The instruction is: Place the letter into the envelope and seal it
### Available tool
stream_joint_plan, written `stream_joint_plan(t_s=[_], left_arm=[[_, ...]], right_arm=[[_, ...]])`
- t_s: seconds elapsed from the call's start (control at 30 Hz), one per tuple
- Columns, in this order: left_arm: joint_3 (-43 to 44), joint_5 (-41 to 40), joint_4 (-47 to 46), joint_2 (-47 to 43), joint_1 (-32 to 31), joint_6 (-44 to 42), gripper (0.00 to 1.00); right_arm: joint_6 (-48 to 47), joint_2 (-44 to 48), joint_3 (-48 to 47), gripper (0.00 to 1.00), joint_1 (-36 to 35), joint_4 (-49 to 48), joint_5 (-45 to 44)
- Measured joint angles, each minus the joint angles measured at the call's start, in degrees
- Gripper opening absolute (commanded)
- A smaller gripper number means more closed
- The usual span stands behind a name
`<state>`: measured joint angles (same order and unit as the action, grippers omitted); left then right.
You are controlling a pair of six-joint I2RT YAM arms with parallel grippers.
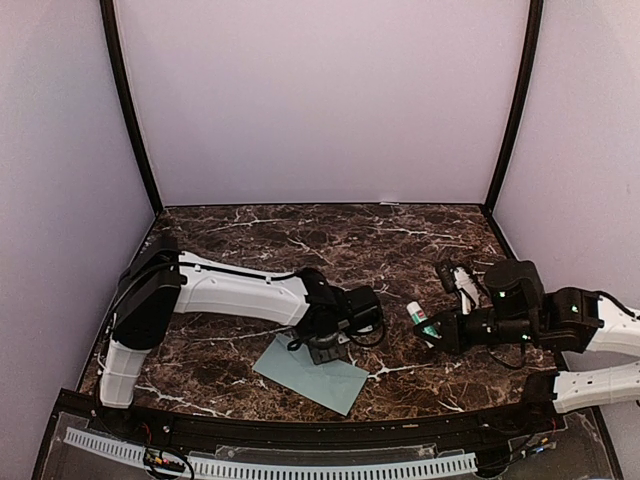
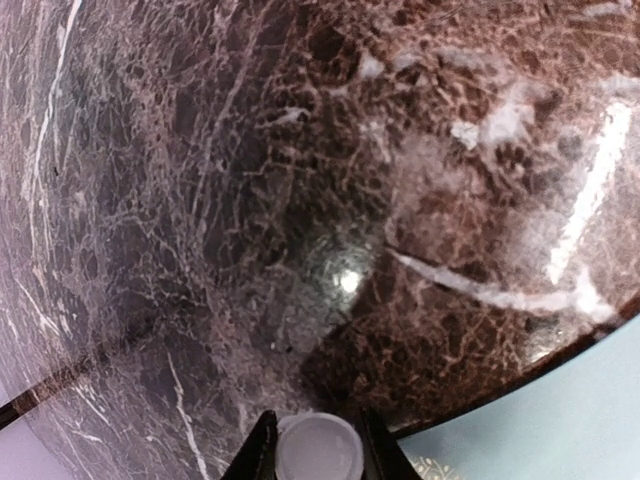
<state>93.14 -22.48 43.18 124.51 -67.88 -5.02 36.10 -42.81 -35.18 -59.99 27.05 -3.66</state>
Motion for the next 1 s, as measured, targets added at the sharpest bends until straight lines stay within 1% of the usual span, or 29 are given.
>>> stream_joint_plan(t_s=[0.1, 0.23, 0.53, 0.7, 0.77, 0.83, 0.93, 1.0], left_arm=[[1.77, 0.81, 1.70, 0.72, 0.39, -0.28, 0.37], [3.10, 1.88, 3.04, 1.09, 0.98, -0.55, 0.46], [5.84, 6.01, 4.92, 1.99, 1.49, -1.22, 0.50], [6.05, 9.31, 3.87, 1.90, 1.49, -1.92, 0.52], [4.37, 10.64, 1.99, 0.87, 1.51, -2.32, 0.53], [0.33, 12.09, -1.03, -2.03, 1.51, -2.82, 0.54], [-7.21, 14.38, -6.12, -8.52, 1.92, -3.54, 0.54], [-12.81, 15.87, -11.17, -13.99, 2.27, -3.91, 0.55]], right_arm=[[0.04, 0.55, 0.00, 0.00, 0.00, -0.02, 0.11], [0.07, 0.70, 0.00, 0.00, 0.00, 0.02, 0.22], [0.26, 0.70, 0.00, 0.00, 0.00, 0.02, 0.24], [0.35, 0.83, 0.02, 0.00, 0.00, 0.07, 0.22], [0.44, 1.40, 0.33, 0.00, 0.00, -0.11, 0.22], [0.44, 2.38, 1.14, 0.00, 0.00, -0.31, 0.26], [0.42, 3.76, 2.67, 0.00, 0.00, -1.42, 0.44], [0.37, 4.63, 3.72, 0.00, 0.00, -2.58, 0.50]])
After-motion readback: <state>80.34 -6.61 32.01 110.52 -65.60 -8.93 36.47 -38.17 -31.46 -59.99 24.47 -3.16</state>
